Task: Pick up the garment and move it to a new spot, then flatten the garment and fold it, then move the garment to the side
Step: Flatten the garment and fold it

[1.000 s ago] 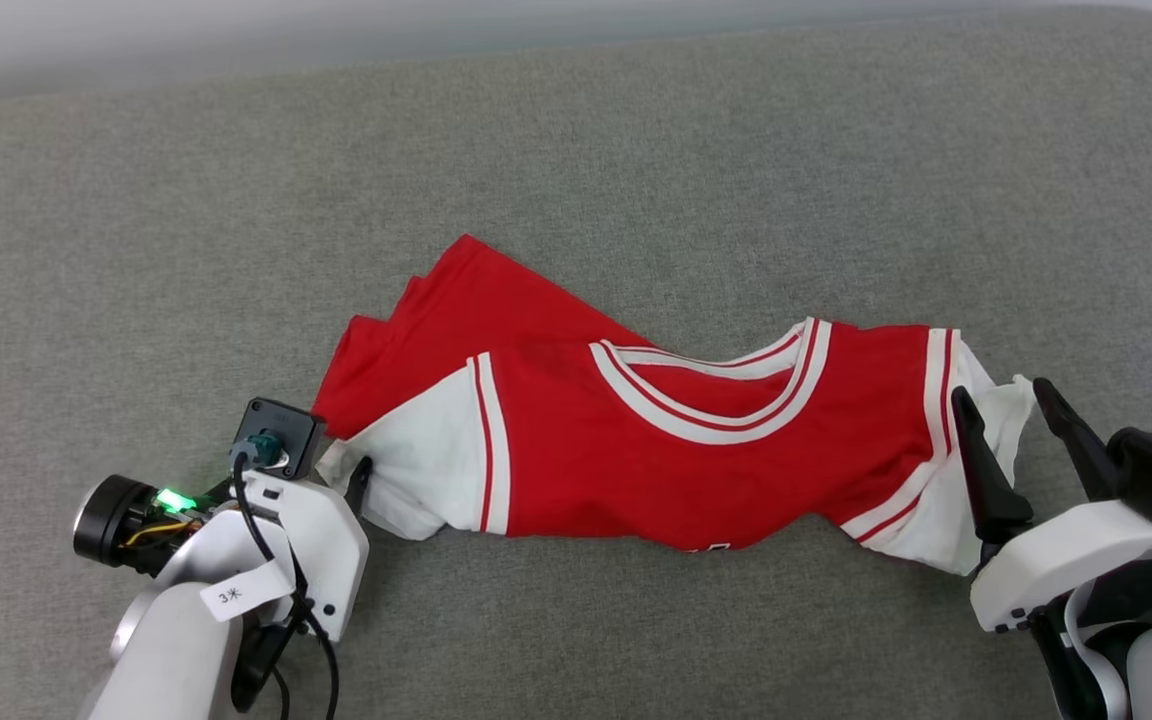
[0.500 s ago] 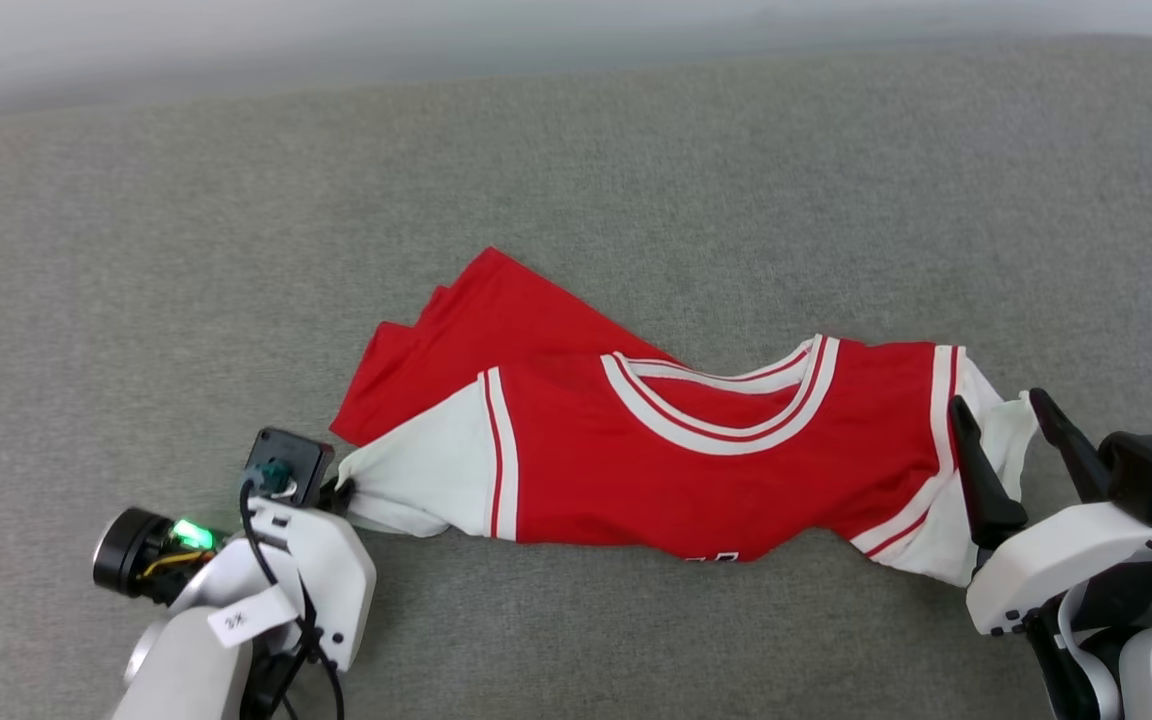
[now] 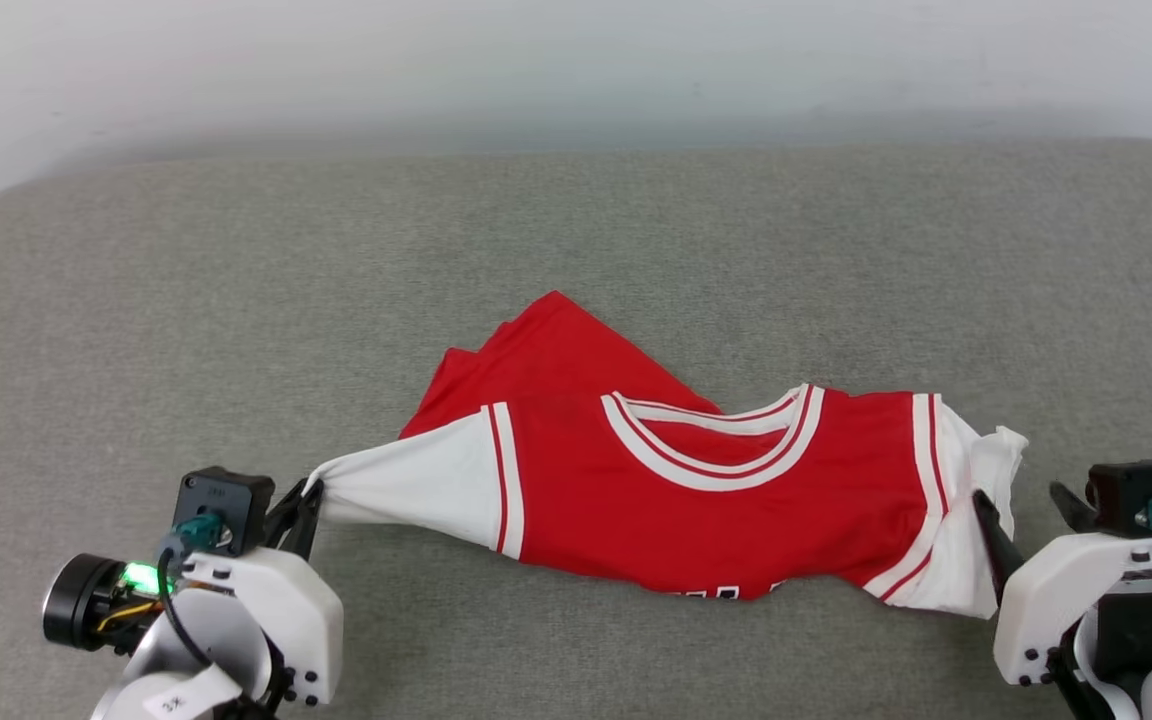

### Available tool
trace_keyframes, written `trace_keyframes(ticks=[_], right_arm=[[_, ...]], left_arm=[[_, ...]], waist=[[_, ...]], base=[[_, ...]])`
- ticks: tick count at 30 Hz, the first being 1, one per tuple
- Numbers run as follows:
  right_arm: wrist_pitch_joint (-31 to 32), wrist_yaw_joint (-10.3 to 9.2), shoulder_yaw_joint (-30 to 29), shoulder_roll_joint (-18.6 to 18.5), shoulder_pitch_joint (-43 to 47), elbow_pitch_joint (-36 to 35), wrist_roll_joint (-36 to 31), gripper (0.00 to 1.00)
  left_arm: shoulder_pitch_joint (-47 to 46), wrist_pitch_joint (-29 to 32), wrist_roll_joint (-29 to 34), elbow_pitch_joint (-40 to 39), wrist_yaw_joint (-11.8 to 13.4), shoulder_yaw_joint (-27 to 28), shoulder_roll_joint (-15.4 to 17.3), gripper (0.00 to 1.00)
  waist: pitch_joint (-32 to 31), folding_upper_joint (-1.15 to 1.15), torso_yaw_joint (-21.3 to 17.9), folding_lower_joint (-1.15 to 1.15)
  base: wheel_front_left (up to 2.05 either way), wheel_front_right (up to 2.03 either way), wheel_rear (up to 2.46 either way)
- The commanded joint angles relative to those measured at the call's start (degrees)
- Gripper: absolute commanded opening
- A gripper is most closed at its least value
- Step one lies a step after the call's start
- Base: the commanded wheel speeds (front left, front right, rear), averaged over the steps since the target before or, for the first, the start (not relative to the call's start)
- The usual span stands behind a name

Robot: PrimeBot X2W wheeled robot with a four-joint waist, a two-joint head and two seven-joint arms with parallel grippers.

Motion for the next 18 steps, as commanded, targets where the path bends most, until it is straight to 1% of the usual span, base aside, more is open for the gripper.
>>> trace_keyframes(ticks=[1, 4, 8, 9, 10, 14, 18], right_arm=[[1.7, -0.06, -0.4, 0.0, 0.0, 0.1, -0.9, 1.0], [7.1, -0.06, -1.4, -0.6, -1.3, -0.7, -1.9, 1.0], [14.4, -0.06, -1.0, -2.2, -4.6, -1.9, -2.2, 1.0], [20.1, -0.06, -0.6, -3.0, -7.7, -2.2, -2.5, 1.0], [21.6, -0.06, -0.6, -2.9, -8.8, -2.2, -2.5, 1.0], [26.1, -0.06, -1.7, -2.4, -12.3, -1.0, -4.3, 1.0], [28.1, -0.06, -3.5, -1.8, -14.4, 1.5, -5.5, 1.0]], left_arm=[[1.0, -0.1, 0.0, -1.3, 0.4, 0.2, 0.4, 0.0], [2.6, 0.5, 0.0, -4.5, 0.9, 0.1, 0.2, 0.0], [3.5, 1.2, 0.3, -7.6, 1.6, -0.6, -0.1, 0.0], [3.4, 1.7, 0.5, -8.8, 1.7, -1.3, -0.2, 0.0], [3.2, 1.9, 0.6, -9.1, 1.7, -1.5, -0.3, 0.0], [2.3, 2.1, 0.9, -9.9, 1.8, -2.2, -0.7, 0.0], [1.7, 2.1, 1.1, -10.4, 2.0, -2.8, -0.8, 0.0]], waist=[[-0.2, 0.0, 0.6, 0.0], [0.1, 0.0, 1.5, 0.0], [0.8, 0.0, 2.4, 0.0], [1.5, 0.0, 3.0, 0.0], [1.8, 0.0, 3.1, 0.0], [2.7, 0.0, 4.0, 0.0], [3.6, 0.0, 4.7, 0.0]], base=[[0.0, 0.0, 0.0], [0.0, 0.0, 0.0], [0.0, 0.0, 0.0], [0.0, 0.0, 0.0], [0.0, 0.0, 0.0], [0.0, 0.0, 0.0], [0.0, 0.0, 0.0]])
